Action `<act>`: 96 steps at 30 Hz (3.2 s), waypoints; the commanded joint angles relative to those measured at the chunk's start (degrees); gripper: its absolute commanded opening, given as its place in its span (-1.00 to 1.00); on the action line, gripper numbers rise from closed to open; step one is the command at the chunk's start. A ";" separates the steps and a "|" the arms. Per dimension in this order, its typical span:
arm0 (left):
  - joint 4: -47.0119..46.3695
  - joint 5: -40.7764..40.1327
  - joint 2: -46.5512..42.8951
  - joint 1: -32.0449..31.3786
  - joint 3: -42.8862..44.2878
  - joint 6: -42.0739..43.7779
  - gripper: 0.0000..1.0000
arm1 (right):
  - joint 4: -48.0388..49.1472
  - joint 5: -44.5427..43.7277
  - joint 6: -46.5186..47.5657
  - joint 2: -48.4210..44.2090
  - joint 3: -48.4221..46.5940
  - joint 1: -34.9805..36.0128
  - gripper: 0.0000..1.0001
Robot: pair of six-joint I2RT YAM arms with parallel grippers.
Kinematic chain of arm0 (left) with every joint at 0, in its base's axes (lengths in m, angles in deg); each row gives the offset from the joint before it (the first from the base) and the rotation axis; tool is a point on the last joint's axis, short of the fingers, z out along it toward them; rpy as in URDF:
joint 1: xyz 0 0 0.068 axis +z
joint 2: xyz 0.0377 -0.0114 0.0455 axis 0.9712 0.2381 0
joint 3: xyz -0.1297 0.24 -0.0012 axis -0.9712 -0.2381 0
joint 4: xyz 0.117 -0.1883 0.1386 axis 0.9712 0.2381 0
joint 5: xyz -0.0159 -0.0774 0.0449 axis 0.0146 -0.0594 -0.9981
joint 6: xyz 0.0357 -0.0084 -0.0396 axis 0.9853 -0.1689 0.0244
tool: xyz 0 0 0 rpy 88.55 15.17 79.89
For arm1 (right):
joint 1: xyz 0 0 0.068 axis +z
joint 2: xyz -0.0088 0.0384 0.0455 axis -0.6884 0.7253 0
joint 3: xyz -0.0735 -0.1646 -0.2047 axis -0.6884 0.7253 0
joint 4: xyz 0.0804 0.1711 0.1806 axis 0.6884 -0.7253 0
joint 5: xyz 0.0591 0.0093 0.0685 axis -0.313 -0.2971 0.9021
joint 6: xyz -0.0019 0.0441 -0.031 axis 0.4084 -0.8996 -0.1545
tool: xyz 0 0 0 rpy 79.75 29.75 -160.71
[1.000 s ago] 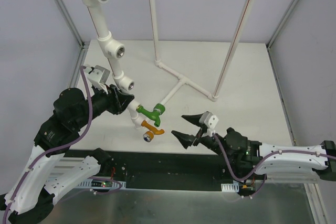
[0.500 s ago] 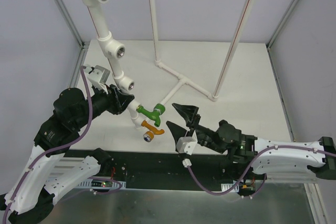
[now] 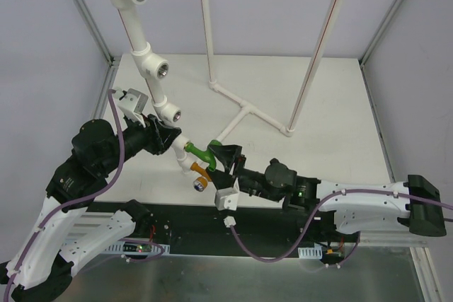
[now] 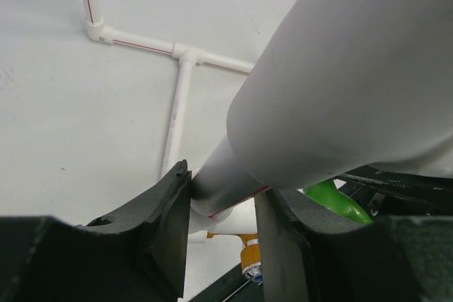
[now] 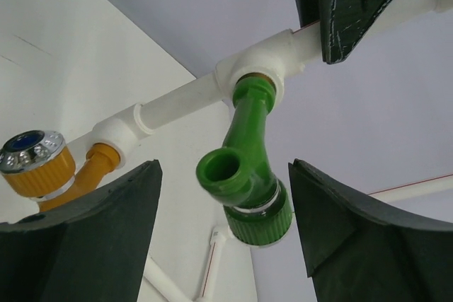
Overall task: Install the water faucets
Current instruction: Screw the water faucet onto the adaptor.
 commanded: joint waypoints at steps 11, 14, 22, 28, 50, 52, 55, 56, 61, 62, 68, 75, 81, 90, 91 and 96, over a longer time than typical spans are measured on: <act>2.67 4.83 0.25 -0.09 -2.13 -5.70 -1.00 | 24.80 -1.76 -17.73 9.30 1.45 -3.69 -0.48; 2.58 4.92 -0.10 -0.09 -2.22 -5.79 -1.00 | 31.13 -5.60 -26.60 11.49 3.30 -1.51 -0.99; 2.58 5.01 0.16 -0.09 -2.13 -5.96 -1.00 | 41.60 -25.28 -46.82 19.22 1.11 9.13 -1.00; 2.58 4.83 -0.01 -0.09 -2.21 -6.14 -1.00 | 46.44 -32.60 -70.87 22.31 1.80 12.56 -1.00; 2.14 5.53 0.60 -0.09 -1.95 -6.93 -1.00 | 31.94 -42.37 -151.57 3.41 3.56 13.18 -0.44; 2.05 5.53 0.78 -0.09 -1.95 -6.93 -1.00 | 34.83 -41.40 -152.23 4.02 4.18 12.92 -0.15; 1.88 5.36 1.04 -0.18 -1.95 -7.11 -1.00 | 37.39 -40.52 -148.72 4.64 4.88 12.83 0.07; 1.79 5.53 1.13 -0.09 -1.95 -7.11 -1.00 | 37.74 -40.43 -148.19 4.56 5.50 12.74 0.11; 1.61 5.45 1.48 -0.09 -1.95 -7.19 -1.00 | 41.52 -40.43 -144.32 2.89 9.89 12.92 0.99; 1.61 5.44 1.48 -0.09 -1.86 -7.11 -1.00 | 41.18 -40.60 -144.23 1.93 11.11 12.92 0.99; 1.61 5.53 2.10 -0.09 -1.86 -6.93 -1.00 | 28.28 -44.02 -137.04 -7.73 16.13 13.10 0.99; 1.44 5.71 2.10 -0.09 -1.86 -6.93 -1.00 | 4.45 -52.64 -92.29 -25.05 16.75 12.74 0.99; 1.26 6.15 2.27 -0.09 -1.69 -7.02 -1.00 | 1.09 -48.53 -37.25 -27.35 15.61 12.04 0.99; 1.17 6.59 2.80 -0.09 -1.16 -7.37 -1.00 | -3.11 -24.90 -3.00 -24.45 5.69 11.78 0.99; 1.17 6.50 2.80 -0.09 -1.25 -7.46 -1.00 | -4.60 -22.00 -1.33 -23.84 4.46 11.69 0.99; 1.17 6.41 2.62 -0.17 -1.07 -7.54 -1.00 | -10.41 -15.30 3.68 -15.68 -2.13 12.30 0.99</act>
